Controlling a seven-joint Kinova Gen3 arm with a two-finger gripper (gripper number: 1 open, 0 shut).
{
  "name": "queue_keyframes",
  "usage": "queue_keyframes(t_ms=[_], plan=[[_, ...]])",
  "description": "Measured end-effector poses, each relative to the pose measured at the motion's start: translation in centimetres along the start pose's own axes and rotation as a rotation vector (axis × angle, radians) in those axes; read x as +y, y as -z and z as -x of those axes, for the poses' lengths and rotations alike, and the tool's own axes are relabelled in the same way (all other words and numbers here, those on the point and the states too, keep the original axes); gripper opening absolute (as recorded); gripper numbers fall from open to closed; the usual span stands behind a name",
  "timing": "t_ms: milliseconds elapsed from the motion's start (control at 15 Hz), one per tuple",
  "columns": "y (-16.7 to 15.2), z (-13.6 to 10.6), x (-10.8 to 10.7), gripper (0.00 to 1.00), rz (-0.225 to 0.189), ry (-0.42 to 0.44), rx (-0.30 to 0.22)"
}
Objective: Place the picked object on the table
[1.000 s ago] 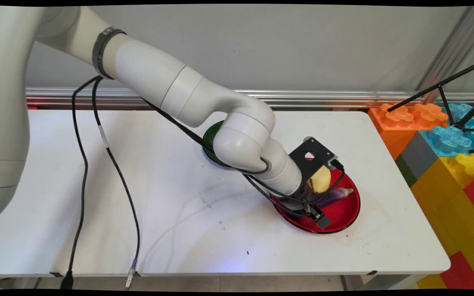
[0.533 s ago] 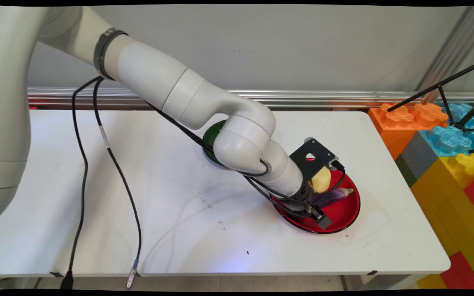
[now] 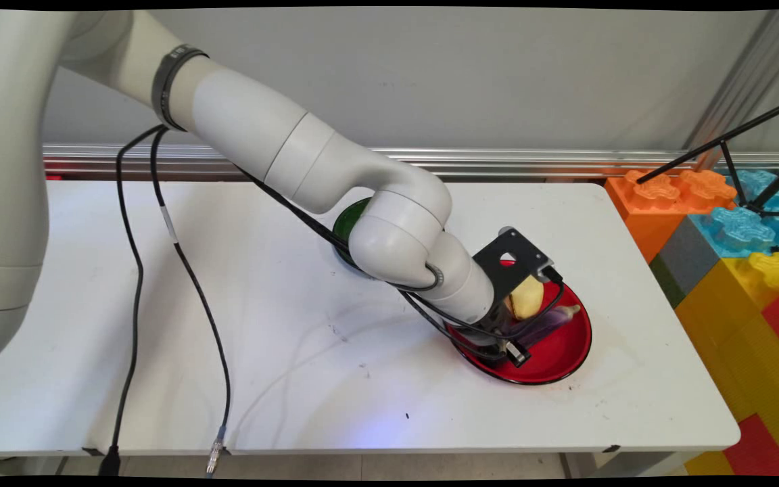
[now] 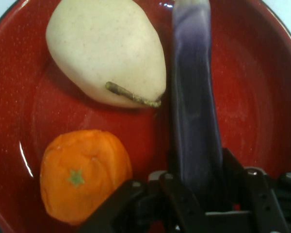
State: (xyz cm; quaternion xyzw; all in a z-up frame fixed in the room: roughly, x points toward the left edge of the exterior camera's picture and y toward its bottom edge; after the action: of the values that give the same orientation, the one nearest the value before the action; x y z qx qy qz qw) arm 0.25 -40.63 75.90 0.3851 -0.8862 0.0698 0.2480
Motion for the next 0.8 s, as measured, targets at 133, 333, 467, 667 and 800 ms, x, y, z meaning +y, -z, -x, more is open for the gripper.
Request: queue_keyframes(t_ms=[133, 333, 467, 667, 800], plan=[[0.1, 0.0, 0.0, 0.00, -0.003, -0.005, 0.001], [0.7, -0.6, 0.2, 0.00, -0.004, -0.007, 0.011], [1.5, -1.2, 0.3, 0.00, -0.006, -0.006, 0.022], [3.7, -2.6, 0.3, 0.00, -0.013, 0.000, 0.038], [5.0, -3.1, 0.4, 0.00, -0.011, 0.003, 0.039]])
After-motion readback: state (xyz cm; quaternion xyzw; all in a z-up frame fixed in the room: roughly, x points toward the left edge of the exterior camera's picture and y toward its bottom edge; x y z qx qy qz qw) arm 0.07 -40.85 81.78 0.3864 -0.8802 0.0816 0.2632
